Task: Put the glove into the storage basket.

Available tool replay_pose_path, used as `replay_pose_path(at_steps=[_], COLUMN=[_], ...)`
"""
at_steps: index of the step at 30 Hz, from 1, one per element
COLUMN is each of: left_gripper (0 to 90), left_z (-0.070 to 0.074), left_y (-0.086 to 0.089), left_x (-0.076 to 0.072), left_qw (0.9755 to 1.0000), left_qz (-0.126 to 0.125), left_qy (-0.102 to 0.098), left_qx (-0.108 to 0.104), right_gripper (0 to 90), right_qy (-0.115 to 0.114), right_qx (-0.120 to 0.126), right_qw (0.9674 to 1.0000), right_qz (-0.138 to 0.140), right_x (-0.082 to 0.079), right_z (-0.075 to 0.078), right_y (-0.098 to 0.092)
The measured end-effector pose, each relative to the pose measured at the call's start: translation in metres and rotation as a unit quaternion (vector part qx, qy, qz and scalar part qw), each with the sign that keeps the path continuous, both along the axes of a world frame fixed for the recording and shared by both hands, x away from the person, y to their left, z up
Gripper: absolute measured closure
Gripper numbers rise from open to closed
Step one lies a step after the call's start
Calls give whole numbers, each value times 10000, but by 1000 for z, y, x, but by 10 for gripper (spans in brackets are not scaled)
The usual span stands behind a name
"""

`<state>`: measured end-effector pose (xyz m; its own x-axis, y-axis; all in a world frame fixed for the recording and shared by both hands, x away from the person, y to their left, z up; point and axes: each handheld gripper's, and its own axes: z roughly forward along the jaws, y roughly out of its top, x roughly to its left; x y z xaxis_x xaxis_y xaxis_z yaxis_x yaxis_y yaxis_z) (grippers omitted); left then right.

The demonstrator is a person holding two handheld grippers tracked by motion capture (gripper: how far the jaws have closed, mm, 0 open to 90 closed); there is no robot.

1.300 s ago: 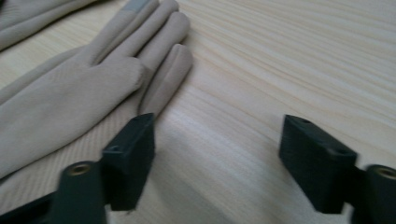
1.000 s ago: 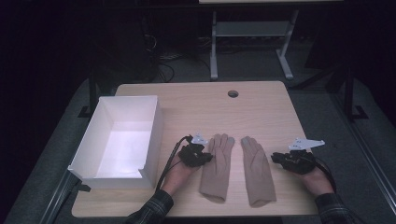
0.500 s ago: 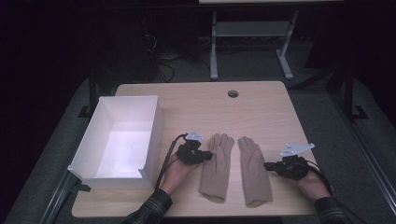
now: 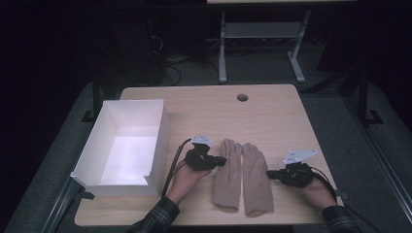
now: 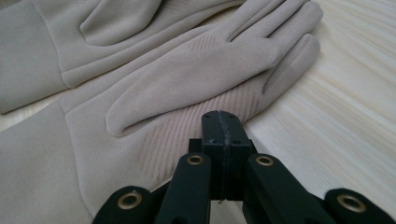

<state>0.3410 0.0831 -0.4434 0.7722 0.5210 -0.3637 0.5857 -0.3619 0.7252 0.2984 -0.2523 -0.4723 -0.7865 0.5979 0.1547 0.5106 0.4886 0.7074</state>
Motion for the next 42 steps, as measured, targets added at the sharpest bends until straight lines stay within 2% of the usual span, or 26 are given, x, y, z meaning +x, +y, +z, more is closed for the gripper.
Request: replay_pose_path(at_steps=[9,14,19,22,29,32,37,39,40,42], left_gripper=[860,859,859,859,859,857,848,836,795,725], left_z=[13,17,21,20,14,9,-4,-5,-5,0], left_y=[-8,-13,-26,-33,-51,-60,-73,-74,-75,-75], left_x=[1,2,3,3,2,2,3,3,2,-3], left_qw=[9996,9994,9989,9987,9983,9981,9978,9975,9976,9975], left_qz=[-246,-290,-400,-447,-558,-604,-668,-706,-688,-669], left_qy=[-96,-128,-171,-144,-120,-151,-29,-16,-36,-219], left_qx=[-73,-128,-162,-176,-64,10,29,7,-45,55], right_gripper=[900,900,900,900,900,900,900,900,900,849], right_qy=[24,24,-11,-24,-49,-25,-17,-9,-17,11], right_qx=[102,106,105,107,92,103,78,81,85,89], right_qw=[9997,9996,9993,9992,9989,9990,9991,9991,9991,9991], right_qz=[202,263,349,375,456,432,419,412,416,413], right_x=[1,1,3,4,7,7,7,6,6,7], right_z=[0,0,-1,-1,-1,-1,-2,-2,-2,-1], right_y=[16,25,35,41,51,53,51,50,50,44])
